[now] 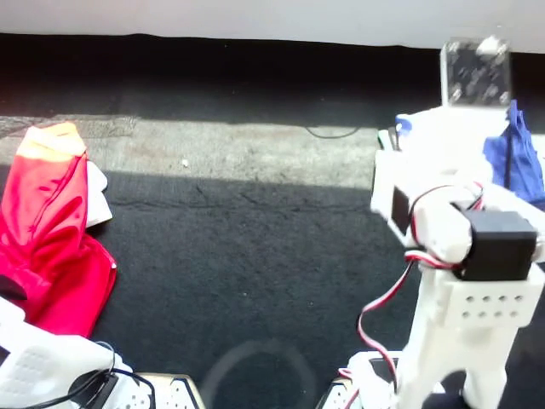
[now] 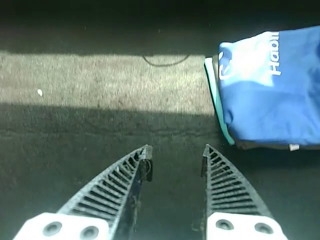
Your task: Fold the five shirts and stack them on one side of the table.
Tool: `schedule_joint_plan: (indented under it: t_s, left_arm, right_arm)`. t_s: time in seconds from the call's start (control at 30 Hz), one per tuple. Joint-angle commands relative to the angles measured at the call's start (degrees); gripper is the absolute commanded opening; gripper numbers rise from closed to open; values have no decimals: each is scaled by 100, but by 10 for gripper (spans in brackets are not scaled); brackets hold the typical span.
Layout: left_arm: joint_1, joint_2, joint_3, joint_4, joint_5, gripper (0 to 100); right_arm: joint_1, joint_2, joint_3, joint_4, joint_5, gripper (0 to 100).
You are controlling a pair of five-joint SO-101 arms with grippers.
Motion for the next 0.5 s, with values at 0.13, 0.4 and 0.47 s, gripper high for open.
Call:
schedule_joint_plan:
  t_s: [0.13, 0.4, 0.47]
  left_arm:
    - [462, 523, 13, -554, -53, 245]
    - [1226, 655, -31, -308, 193, 27]
    - [1411, 611, -40, -229, 273, 7]
  right_arm:
    - [-48, -927, 1402, -479, 62, 166]
    - [-48, -1103, 2352, -505, 53, 166]
    - [-48, -1103, 2598, -505, 53, 166]
